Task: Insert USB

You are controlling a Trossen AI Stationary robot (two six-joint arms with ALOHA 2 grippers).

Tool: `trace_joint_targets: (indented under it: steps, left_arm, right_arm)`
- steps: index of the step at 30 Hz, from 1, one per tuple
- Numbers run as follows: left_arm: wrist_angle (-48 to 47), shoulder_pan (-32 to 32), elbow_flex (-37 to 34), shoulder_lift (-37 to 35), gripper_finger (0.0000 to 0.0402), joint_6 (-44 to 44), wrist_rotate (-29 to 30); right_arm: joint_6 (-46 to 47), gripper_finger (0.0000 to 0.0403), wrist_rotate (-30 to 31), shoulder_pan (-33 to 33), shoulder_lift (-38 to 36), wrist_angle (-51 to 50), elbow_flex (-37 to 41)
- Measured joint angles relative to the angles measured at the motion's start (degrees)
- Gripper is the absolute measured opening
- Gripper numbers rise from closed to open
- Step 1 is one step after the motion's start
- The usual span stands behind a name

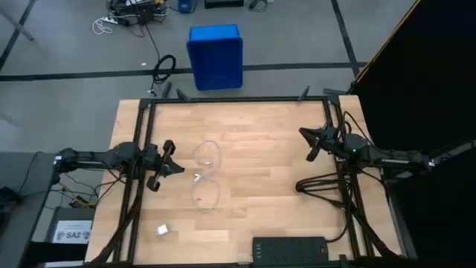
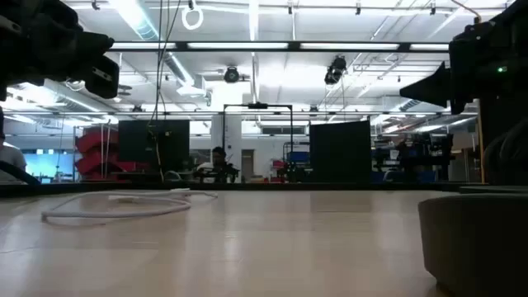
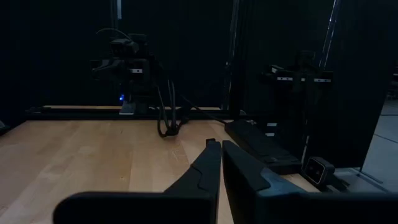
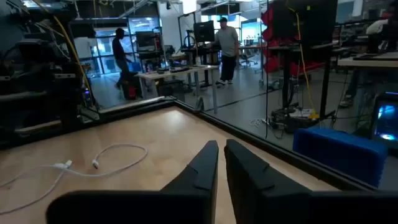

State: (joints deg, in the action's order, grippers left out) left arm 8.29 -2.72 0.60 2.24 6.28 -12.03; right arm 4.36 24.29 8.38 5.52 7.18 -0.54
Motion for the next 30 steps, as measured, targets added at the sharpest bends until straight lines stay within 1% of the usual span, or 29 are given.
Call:
trace_joint_targets:
  steps: [7,19,30]
  left_arm:
    - [0.0,0.0,0.0,0.0,0.0,0.0,0.0]
    - [0.0,0.0,0.0,0.0,0.0,0.0,0.0]
    - [0.0,0.0,0.0,0.0,0.0,0.0,0.0]
  right_arm:
    - [0.0,0.0001,0.0,0.0,0.0,0.0,0.0]
    - [0.0,0.0011,0.0,0.0,0.0,0.0,0.0]
    - [0.0,0.0001,0.0,0.0,0.0,0.0,0.0]
